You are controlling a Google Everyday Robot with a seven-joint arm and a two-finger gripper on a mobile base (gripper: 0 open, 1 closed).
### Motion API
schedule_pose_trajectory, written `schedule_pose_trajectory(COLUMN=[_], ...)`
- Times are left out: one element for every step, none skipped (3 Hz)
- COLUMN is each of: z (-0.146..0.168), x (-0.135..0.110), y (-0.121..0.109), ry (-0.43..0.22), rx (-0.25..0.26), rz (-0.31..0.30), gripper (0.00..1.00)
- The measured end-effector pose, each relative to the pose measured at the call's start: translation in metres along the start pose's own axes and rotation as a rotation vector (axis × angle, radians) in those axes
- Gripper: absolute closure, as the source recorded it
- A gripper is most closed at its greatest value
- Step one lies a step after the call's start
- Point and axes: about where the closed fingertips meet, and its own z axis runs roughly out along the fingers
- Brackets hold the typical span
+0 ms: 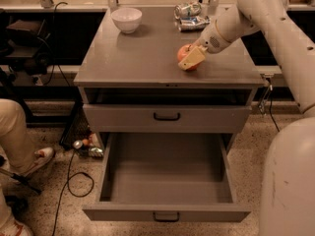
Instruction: Pick apple from middle drawer and place on counter
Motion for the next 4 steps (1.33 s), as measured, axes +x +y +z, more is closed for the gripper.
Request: schedule_pose_trajectory(z=[0.0030, 0.0043, 0.0046, 0.0028], x=[0.0018, 0.0033, 0.0054, 0.0070], y=[0.0001, 0.0003, 0.0006, 0.0004], ry=[-0.004, -0.008, -0.018, -0.032], rx=[-0.022, -0.036, -0.055, -0.068], rz=[0.003, 0.003, 0.003, 0.003], gripper=[0.59, 0.35, 0.12, 0.00])
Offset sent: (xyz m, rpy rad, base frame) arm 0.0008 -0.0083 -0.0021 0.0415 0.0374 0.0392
